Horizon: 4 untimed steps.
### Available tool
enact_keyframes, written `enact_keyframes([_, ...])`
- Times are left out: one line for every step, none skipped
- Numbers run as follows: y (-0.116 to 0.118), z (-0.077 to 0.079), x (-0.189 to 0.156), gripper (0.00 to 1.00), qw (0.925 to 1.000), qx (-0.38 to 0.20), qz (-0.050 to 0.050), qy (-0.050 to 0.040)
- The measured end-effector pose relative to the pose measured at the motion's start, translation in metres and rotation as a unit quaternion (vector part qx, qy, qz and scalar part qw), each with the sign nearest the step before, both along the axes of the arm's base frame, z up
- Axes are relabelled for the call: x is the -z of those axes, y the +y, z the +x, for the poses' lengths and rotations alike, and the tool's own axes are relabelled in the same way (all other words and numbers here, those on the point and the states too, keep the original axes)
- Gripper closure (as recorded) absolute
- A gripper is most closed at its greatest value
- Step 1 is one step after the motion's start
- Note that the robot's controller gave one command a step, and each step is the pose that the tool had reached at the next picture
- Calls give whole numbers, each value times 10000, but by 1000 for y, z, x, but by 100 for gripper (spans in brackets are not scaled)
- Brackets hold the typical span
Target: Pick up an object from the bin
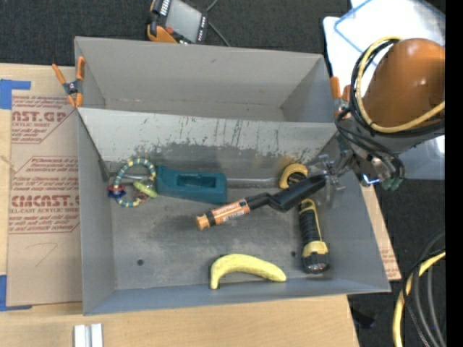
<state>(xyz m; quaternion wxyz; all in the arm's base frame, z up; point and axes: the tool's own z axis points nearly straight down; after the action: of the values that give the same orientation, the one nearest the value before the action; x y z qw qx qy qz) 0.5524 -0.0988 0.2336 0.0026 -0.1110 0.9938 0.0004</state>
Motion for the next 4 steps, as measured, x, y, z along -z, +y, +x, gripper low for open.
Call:
enact_keyframes([3, 20, 85, 100, 9997, -239, -5, -76])
enact_keyframes([2, 8, 137, 0, 9987, 512, 4, -55])
enact_keyframes([2, 9, 136, 0, 9987, 511, 1, -67])
enact_keyframes([39, 4, 164, 0, 9992, 381, 16, -70])
